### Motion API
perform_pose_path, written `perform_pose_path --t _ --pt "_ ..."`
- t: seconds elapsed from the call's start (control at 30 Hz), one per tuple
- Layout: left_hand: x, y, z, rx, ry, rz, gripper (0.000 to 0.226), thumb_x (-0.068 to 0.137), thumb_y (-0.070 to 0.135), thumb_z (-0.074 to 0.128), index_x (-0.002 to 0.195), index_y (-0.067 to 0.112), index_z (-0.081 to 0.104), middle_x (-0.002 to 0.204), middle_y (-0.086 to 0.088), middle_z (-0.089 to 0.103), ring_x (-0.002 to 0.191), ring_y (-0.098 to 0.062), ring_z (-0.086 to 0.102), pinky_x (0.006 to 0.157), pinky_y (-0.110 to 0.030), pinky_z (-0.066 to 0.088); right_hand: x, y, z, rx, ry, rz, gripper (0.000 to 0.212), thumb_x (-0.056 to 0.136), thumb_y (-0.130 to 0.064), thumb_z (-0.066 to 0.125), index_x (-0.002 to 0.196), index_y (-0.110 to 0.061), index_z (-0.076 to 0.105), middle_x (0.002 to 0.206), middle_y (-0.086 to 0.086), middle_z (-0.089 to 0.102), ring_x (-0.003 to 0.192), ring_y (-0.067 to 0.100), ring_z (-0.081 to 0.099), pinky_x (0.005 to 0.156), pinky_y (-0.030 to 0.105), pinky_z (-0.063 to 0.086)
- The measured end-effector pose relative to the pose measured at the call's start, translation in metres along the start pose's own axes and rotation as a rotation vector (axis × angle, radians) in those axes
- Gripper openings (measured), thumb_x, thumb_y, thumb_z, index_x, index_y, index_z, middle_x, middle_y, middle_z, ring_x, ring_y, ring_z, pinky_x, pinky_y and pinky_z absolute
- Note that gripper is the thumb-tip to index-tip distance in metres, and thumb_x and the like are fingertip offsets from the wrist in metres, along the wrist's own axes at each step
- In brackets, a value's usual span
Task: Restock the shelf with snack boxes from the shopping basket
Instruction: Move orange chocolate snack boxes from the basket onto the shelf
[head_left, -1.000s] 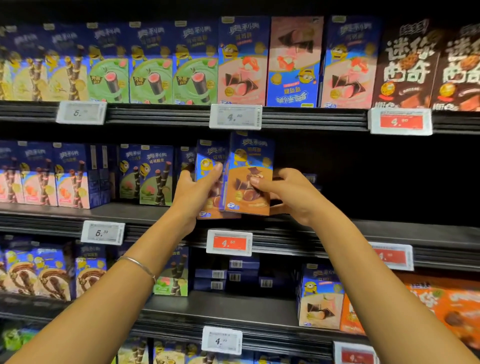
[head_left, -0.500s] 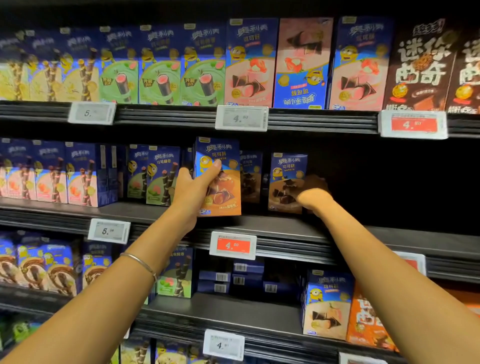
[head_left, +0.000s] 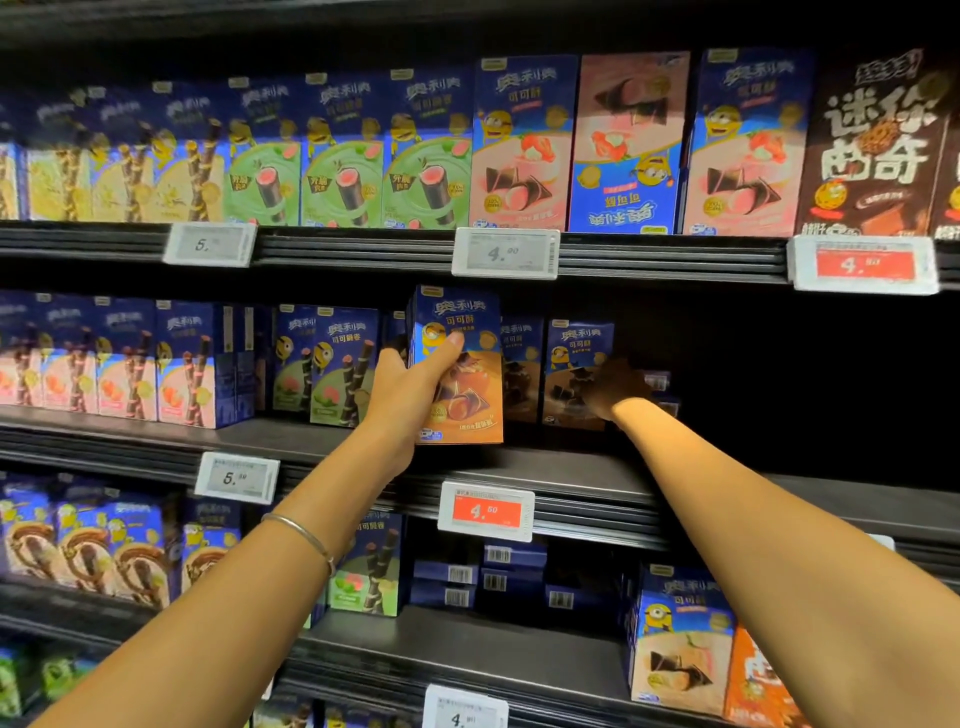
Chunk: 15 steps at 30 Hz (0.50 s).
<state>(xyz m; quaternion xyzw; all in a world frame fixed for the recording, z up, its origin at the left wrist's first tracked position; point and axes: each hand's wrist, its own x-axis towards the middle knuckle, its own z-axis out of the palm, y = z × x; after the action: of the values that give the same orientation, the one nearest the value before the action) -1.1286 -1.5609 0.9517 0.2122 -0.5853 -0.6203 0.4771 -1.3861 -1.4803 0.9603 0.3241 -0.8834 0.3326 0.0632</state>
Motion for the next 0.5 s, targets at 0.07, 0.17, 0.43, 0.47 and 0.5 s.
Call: perform_pose_path --t 0.07,0.17,0.43,0.47,0.5 --pt "0.000 0.000 0.000 -0.003 0.002 0.001 0.045 0.091 0.047 0.078 0.112 0.020 0.048 0.115 -0.011 0.073 0.090 -0.023 0.078 0.066 -0.038 0.063 0.002 0.000 0.000 -0.002 -0.007 -0.001 0.083 0.098 -0.039 0.062 0.157 0.001 0.019 0.155 0.023 0.040 0.138 0.042 0.045 0.110 0.047 0.043" --pt "-0.001 -0.001 0.002 -0.013 -0.007 0.001 0.041 0.092 0.046 0.077 0.107 0.022 0.048 0.114 -0.011 0.073 0.089 -0.023 0.078 0.069 -0.040 0.064 0.003 0.002 0.002 -0.024 -0.030 -0.041 0.075 0.099 -0.045 0.059 0.156 -0.005 0.030 0.158 0.020 0.037 0.138 0.040 0.045 0.110 0.046 0.043" --pt "-0.005 0.003 0.015 -0.057 -0.032 -0.012 0.048 0.091 0.048 0.077 0.115 0.020 0.047 0.114 -0.008 0.071 0.089 -0.020 0.078 0.059 -0.034 0.062 -0.042 -0.031 -0.029 0.232 0.198 -0.098 0.061 0.093 -0.057 0.058 0.134 -0.011 0.060 0.138 0.017 0.059 0.128 0.035 0.054 0.103 0.040 0.046" --pt "-0.006 0.002 0.019 -0.065 -0.035 -0.014 0.047 0.091 0.047 0.078 0.115 0.021 0.047 0.113 -0.008 0.071 0.088 -0.020 0.078 0.056 -0.033 0.062 -0.058 -0.037 -0.032 0.438 0.157 -0.168 0.053 0.090 -0.059 0.061 0.121 -0.017 0.068 0.123 0.011 0.069 0.116 0.032 0.063 0.094 0.038 0.052" --pt "-0.006 0.002 0.025 -0.076 -0.038 -0.013 0.045 0.091 0.045 0.078 0.112 0.022 0.046 0.112 -0.008 0.071 0.087 -0.019 0.078 0.055 -0.032 0.061 -0.076 -0.043 -0.036 0.622 0.060 -0.215 0.051 0.085 -0.063 0.064 0.114 -0.021 0.070 0.114 0.004 0.072 0.107 0.025 0.067 0.085 0.036 0.055"
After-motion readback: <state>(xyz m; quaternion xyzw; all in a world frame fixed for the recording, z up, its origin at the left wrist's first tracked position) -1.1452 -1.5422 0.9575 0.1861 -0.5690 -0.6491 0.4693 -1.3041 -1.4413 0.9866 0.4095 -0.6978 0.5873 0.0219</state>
